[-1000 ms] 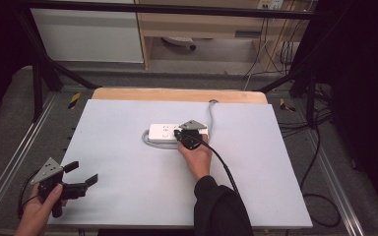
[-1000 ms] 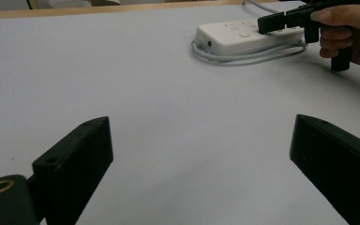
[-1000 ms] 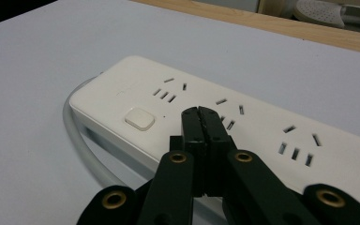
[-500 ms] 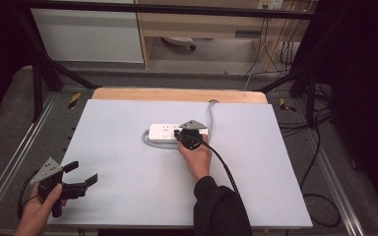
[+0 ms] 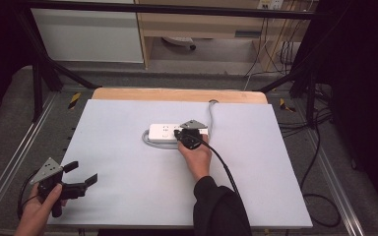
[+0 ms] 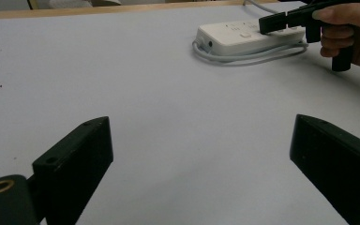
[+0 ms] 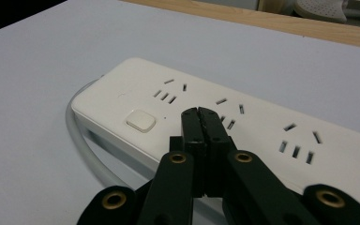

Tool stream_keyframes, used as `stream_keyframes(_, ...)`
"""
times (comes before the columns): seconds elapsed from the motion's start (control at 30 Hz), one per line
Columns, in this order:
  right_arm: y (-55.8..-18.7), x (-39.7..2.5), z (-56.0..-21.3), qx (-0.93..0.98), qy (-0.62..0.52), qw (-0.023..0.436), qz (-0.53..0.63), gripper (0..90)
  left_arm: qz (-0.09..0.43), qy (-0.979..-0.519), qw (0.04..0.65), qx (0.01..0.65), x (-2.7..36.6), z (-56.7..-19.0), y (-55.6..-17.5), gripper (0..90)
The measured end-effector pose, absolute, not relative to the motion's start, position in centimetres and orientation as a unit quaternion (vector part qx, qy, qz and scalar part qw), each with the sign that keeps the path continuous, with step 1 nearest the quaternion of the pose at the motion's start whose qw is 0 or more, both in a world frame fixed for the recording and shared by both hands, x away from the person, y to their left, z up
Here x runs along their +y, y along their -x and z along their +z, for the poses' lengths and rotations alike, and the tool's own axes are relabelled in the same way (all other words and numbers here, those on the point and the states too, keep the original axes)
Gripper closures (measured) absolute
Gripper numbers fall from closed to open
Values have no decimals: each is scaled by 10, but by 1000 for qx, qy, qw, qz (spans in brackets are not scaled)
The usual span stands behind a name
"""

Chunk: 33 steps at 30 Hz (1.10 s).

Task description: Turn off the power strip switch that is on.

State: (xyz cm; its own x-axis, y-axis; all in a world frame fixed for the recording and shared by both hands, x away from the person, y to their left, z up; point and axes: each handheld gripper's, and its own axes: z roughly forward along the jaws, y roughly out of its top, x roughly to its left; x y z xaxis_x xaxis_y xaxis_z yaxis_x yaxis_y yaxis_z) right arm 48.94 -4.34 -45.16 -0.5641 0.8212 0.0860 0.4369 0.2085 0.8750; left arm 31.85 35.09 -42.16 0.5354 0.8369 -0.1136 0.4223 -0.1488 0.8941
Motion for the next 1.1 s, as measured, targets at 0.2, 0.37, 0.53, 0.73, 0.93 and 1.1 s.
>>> stream_keyframes(0.2, -490, -43, -449, 745, -421, 204, 474, 900, 213, -727, 489, 433, 351, -422, -319, 63)
stream_keyframes(0.37, -490, -43, -449, 746, -421, 205, 473, 900, 213, -727, 489, 433, 351, -422, -319, 63)
stream_keyframes(0.53, -490, -44, -449, 746, -422, 205, 473, 900, 212, -727, 489, 433, 351, -422, -319, 63)
stream_keyframes(0.73, -490, -44, -449, 746, -422, 204, 474, 900, 212, -727, 490, 433, 351, -422, -319, 63)
stream_keyframes(0.93, -491, -46, -448, 743, -420, 210, 477, 897, 211, -727, 489, 433, 352, -422, -318, 63)
stream_keyframes(1.1, -490, -47, -445, 740, -420, 213, 480, 891, 212, -728, 488, 432, 351, -422, -318, 64)
